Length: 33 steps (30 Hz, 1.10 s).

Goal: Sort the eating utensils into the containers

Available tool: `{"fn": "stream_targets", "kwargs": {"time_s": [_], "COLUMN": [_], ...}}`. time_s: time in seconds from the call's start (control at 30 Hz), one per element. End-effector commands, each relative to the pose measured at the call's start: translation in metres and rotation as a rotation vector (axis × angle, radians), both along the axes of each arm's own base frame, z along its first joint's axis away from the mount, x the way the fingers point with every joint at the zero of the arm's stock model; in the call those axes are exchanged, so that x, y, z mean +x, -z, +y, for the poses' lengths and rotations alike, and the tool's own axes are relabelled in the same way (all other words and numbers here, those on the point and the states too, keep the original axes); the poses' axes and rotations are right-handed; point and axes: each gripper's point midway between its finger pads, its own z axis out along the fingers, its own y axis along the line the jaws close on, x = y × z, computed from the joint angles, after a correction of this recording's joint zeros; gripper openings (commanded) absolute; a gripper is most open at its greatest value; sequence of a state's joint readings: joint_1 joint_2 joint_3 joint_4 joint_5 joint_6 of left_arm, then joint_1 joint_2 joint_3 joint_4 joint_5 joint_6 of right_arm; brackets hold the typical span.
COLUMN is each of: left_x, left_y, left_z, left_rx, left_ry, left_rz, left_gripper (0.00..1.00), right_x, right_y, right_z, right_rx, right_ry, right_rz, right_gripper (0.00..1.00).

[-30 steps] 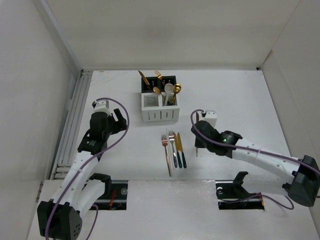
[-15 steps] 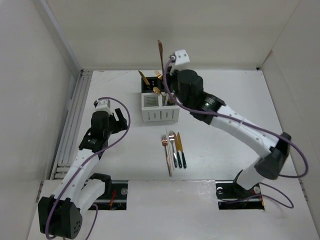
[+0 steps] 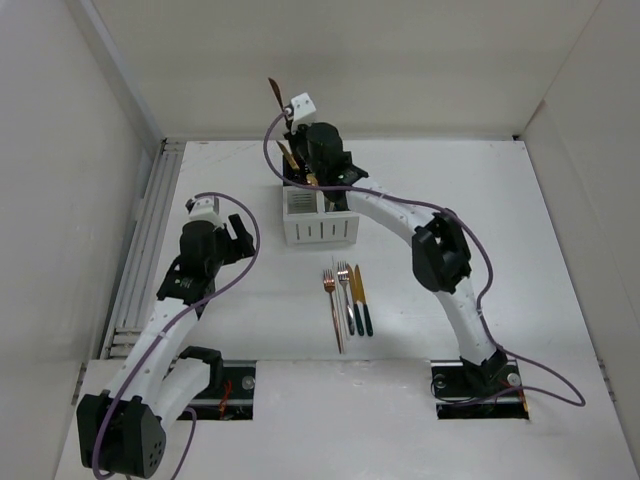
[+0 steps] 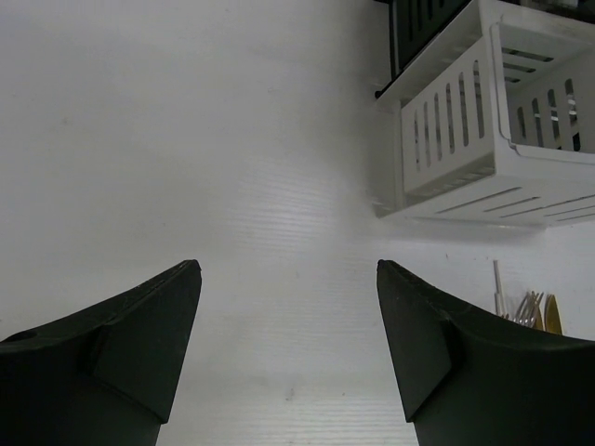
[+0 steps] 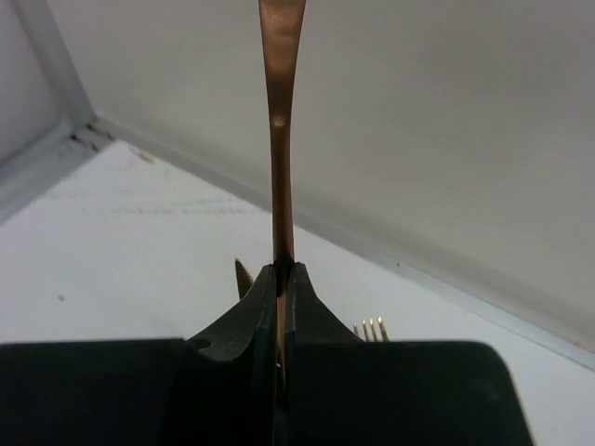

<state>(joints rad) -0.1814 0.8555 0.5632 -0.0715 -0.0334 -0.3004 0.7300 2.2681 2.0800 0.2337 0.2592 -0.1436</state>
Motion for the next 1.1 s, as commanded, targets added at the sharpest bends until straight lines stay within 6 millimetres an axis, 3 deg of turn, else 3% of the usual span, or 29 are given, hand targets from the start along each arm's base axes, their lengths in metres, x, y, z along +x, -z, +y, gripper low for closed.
{"fn": "stream_targets", "kwargs": {"time_s": [0.0, 0.1, 0.23, 0.33, 0.37, 0.47, 0.5, 0.53, 0.57, 0.67, 0.73, 0.77, 0.83, 0.93, 0.97, 1.0, 1.07], "left_x": [0.012, 0.012, 0.009, 0.011, 0.011, 0.011, 0.011, 0.011, 0.011, 0.009, 0.009, 0.011, 0.009, 0.011, 0.011, 0.013, 0.014], "left_y": [-0.028, -0.021, -0.010, -0.018, -0.018, -0.018, -0.018, -0.018, -0.018, -0.019, -0.019, -0.023, -0.021, -0.027, -0.031, -0.041, -0.046], "left_z": [-0.009, -0.009, -0.007, -0.007, -0.007, -0.007, -0.005, -0.005, -0.005, -0.005, -0.005, -0.005, -0.004, -0.005, -0.007, -0.009, -0.019], "left_rx": [-0.033, -0.032, -0.024, -0.027, -0.027, -0.027, -0.015, -0.015, -0.015, -0.015, -0.015, -0.008, -0.007, -0.009, -0.015, -0.022, -0.033], "left_ry": [0.042, 0.042, 0.033, 0.033, 0.033, 0.033, 0.028, 0.028, 0.028, 0.028, 0.028, 0.032, 0.032, 0.032, 0.045, 0.053, 0.090], "left_rz": [-0.107, -0.100, -0.077, -0.098, -0.098, -0.098, -0.099, -0.099, -0.099, -0.099, -0.099, -0.109, -0.100, -0.112, -0.116, -0.135, -0.136], "left_gripper": [0.74, 0.74, 0.74, 0.74, 0.74, 0.74, 0.74, 0.74, 0.74, 0.74, 0.74, 0.74, 0.74, 0.74, 0.74, 0.74, 0.72], "right_x": [-0.002, -0.007, -0.010, -0.017, -0.018, -0.014, -0.014, -0.013, -0.013, -0.013, -0.015, -0.018, -0.021, -0.028, -0.034, -0.041, -0.057], "right_y": [-0.051, -0.037, 0.010, 0.017, 0.033, 0.032, 0.042, 0.038, 0.046, 0.036, 0.027, 0.006, -0.012, -0.060, -0.071, -0.098, -0.127], "right_z": [0.006, 0.013, 0.006, -0.002, -0.003, -0.012, -0.011, -0.011, -0.010, -0.011, -0.011, -0.013, -0.015, -0.022, -0.022, -0.030, -0.035], "right_rx": [0.082, 0.079, 0.051, 0.052, 0.031, 0.040, 0.026, 0.025, 0.004, 0.016, 0.024, 0.046, 0.065, 0.118, 0.131, 0.163, 0.196], "right_ry": [-0.059, -0.106, -0.085, -0.072, -0.071, -0.042, -0.042, -0.042, -0.041, -0.041, -0.051, -0.052, -0.052, -0.054, -0.049, -0.038, -0.023], "right_rz": [-0.159, -0.132, -0.034, -0.001, 0.024, 0.029, 0.046, 0.048, 0.072, 0.058, 0.048, 0.021, -0.002, -0.067, -0.079, -0.114, -0.141], "right_gripper": [0.00, 0.00, 0.00, 0.00, 0.00, 0.00, 0.02, 0.06, 0.23, 0.56, 0.60, 0.60, 0.61, 0.62, 0.64, 0.64, 0.68]}}
